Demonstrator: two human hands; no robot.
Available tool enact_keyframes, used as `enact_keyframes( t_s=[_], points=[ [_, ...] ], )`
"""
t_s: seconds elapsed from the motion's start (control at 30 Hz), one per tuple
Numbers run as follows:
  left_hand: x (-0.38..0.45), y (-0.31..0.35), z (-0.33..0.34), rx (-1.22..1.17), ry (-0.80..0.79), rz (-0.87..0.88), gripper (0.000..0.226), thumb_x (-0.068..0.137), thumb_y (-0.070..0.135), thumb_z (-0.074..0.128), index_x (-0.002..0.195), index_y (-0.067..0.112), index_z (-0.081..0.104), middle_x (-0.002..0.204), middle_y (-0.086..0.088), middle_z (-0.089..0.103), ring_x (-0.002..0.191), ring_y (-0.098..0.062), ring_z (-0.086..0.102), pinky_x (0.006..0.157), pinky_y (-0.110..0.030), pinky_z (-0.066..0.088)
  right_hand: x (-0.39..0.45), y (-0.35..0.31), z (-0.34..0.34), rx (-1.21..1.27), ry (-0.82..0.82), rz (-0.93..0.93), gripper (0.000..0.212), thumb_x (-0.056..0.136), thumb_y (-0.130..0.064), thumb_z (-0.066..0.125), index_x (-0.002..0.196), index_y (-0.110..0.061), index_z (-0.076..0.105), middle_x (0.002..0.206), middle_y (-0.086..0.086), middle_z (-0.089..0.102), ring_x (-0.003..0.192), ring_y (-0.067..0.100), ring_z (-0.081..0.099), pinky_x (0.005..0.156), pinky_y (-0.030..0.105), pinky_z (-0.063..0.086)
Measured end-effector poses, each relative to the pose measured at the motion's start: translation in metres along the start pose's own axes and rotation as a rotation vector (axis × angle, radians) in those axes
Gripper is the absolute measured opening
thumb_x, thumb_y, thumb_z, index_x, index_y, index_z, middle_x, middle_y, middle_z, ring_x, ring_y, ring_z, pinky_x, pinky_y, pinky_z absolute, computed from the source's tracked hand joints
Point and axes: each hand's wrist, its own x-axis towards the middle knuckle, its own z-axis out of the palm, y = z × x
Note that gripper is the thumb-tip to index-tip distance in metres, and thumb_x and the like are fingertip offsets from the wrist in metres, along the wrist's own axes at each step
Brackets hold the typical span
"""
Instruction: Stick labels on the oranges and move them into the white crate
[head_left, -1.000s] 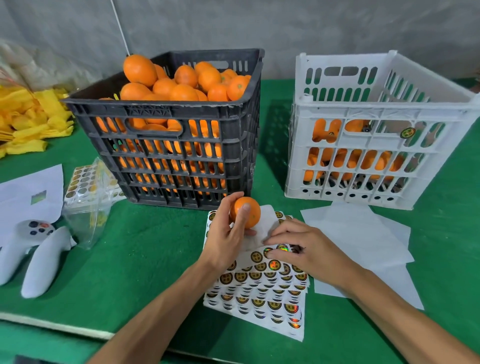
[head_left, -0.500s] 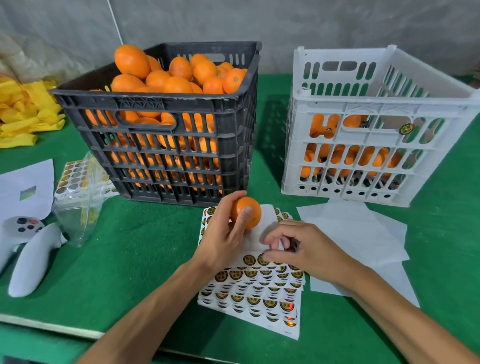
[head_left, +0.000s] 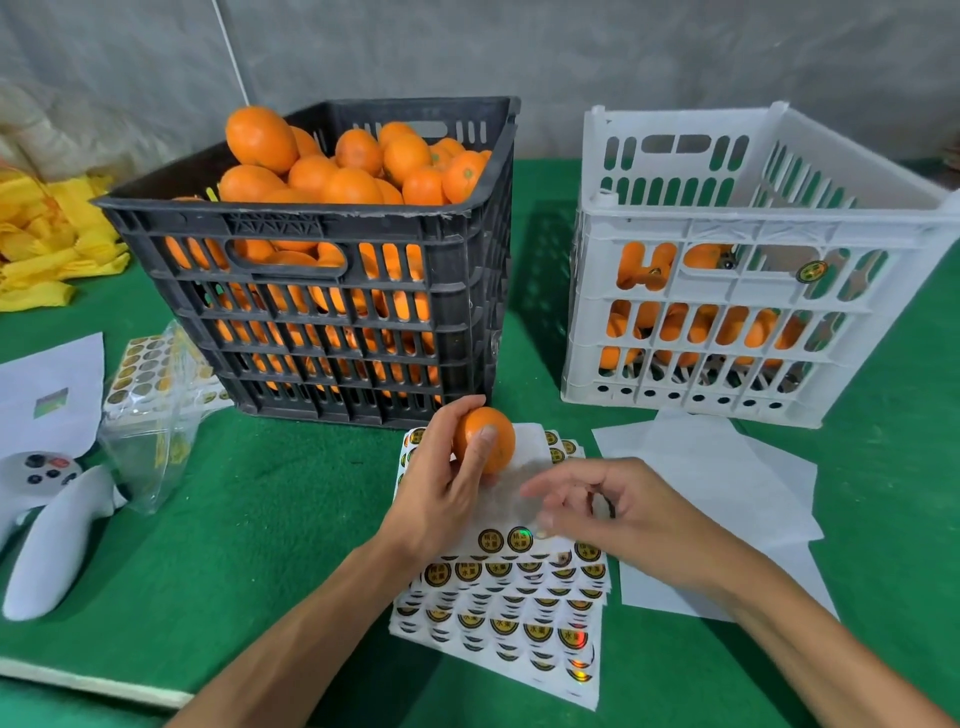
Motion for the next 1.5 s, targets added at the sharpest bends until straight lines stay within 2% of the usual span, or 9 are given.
enact_keyframes(
  t_s=[0.23,0.47,0.7,0.9,1.07,1.17,1.27,1.33,1.5],
  points=[
    [-0.001,0.005,0.004,0.068,-0.058,0.099,0.04,0.107,0.06,0.039,0.144,0.047,0.044,0.137,0.022,0.052,0.127,-0.006,0.054,0.096,-0.012,0.044,0.017,-0.017,0.007,0.71,0.279,-0.013,0.045,0.094,-0.034,0.054,0.13,-0.009,0.066,0.102,0.015,0.072,0.067,0.017,0.055,0.069,0.026,0.051],
    [-0.009,0.021,0.008,-0.078,-0.052,0.083,0.043,0.107,0.061,0.033,0.135,0.037,0.054,0.122,0.014,0.06,0.117,-0.013,0.059,0.094,-0.015,0.044,0.019,-0.02,0.015,0.678,0.316,0.057,0.052,0.092,-0.039,0.053,0.134,-0.01,0.059,0.11,0.016,0.074,0.067,0.017,0.06,0.074,0.026,0.052],
    [-0.007,0.028,0.004,-0.107,0.012,0.014,0.047,0.087,0.065,0.067,0.124,0.038,0.058,0.112,0.02,0.059,0.097,-0.006,0.064,0.081,-0.019,0.055,0.016,-0.02,0.021,0.645,0.33,0.016,0.047,0.098,-0.039,0.052,0.138,-0.014,0.056,0.117,0.012,0.074,0.077,0.017,0.066,0.091,0.04,0.051],
    [0.004,0.048,0.011,-0.424,0.008,-0.05,0.045,0.091,0.056,0.069,0.119,0.021,0.067,0.118,-0.009,0.066,0.102,-0.024,0.067,0.087,-0.038,0.06,0.012,-0.021,0.036,-0.194,0.433,-0.216,0.058,0.092,-0.049,0.071,0.145,-0.051,0.047,0.151,-0.029,0.042,0.14,-0.006,0.039,0.109,0.014,0.039],
    [0.029,0.1,0.018,-0.457,-0.148,-0.061,0.05,0.09,0.068,0.053,0.13,0.041,0.066,0.13,0.003,0.065,0.118,-0.014,0.066,0.101,-0.038,0.057,0.029,-0.041,0.021,-0.814,0.806,-0.475,0.072,0.093,-0.052,0.062,0.154,-0.019,0.043,0.155,-0.004,0.048,0.138,0.01,0.049,0.109,0.025,0.045],
    [0.053,0.153,0.011,-0.258,-0.264,0.093,0.044,0.091,0.069,0.052,0.134,0.06,0.051,0.137,0.025,0.057,0.124,0.008,0.057,0.106,-0.018,0.048,0.037,-0.065,-0.025,-0.942,1.039,-0.532,0.063,0.103,-0.05,0.052,0.153,-0.012,0.043,0.153,0.005,0.05,0.137,0.02,0.05,0.11,0.034,0.042],
    [0.086,0.199,-0.009,0.314,-0.138,0.493,0.053,0.099,0.062,0.049,0.148,0.043,0.041,0.157,0.024,0.037,0.145,0.004,0.035,0.118,-0.021,0.031,0.049,-0.1,-0.082,-0.983,1.196,-0.433,0.053,0.104,-0.033,0.059,0.152,-0.018,0.044,0.158,0.009,0.042,0.137,0.03,0.046,0.11,0.044,0.041],
    [0.113,0.217,-0.029,0.573,0.025,0.65,0.042,0.104,0.05,0.05,0.139,0.028,0.054,0.149,0.009,0.049,0.139,-0.009,0.043,0.116,-0.029,0.037,0.057,-0.116,-0.11,-0.941,1.239,-0.363,0.045,0.102,-0.024,0.062,0.145,-0.021,0.054,0.158,0.01,0.042,0.136,0.034,0.047,0.11,0.052,0.044],
    [0.19,0.196,-0.097,0.948,0.13,0.255,0.03,0.104,0.031,0.054,0.128,0.018,0.066,0.129,-0.013,0.063,0.126,-0.035,0.055,0.101,-0.046,0.047,0.083,-0.118,-0.131,-1.066,1.114,-0.24,0.03,0.1,-0.019,0.061,0.128,-0.014,0.07,0.151,0.009,0.053,0.139,0.032,0.049,0.118,0.051,0.036]
  ],
)
